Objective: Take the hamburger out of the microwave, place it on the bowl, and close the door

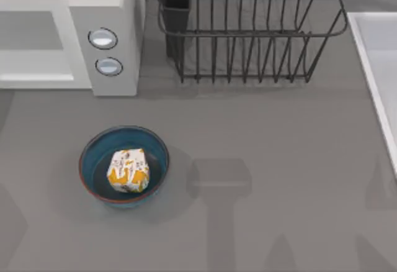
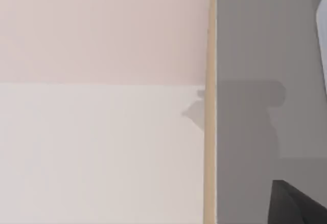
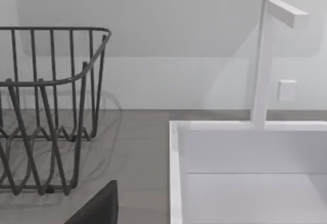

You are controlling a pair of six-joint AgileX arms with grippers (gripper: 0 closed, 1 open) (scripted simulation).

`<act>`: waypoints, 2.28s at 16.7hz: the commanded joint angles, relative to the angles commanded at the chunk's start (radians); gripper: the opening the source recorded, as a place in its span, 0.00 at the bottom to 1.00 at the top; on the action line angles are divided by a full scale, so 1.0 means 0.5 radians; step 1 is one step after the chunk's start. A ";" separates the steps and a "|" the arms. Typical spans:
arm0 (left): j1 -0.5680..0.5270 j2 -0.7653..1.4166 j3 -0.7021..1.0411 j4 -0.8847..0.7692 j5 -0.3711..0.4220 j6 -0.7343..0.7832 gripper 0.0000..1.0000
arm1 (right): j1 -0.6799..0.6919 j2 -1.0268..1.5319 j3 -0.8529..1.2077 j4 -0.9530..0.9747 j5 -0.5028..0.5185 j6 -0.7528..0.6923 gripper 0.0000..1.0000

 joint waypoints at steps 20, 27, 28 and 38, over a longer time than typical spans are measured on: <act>0.035 0.564 -0.147 0.419 0.057 0.193 0.00 | 0.000 0.000 0.000 0.000 0.000 0.000 1.00; 0.026 0.580 -0.214 0.489 0.057 0.189 0.00 | 0.000 0.000 0.000 0.000 0.000 0.000 1.00; 0.011 0.555 -0.239 0.506 0.050 0.172 0.00 | 0.000 0.000 0.000 0.000 0.000 0.000 1.00; -0.312 -0.034 -0.978 0.858 -0.110 -0.185 0.00 | 0.000 0.000 0.000 0.000 0.000 0.000 1.00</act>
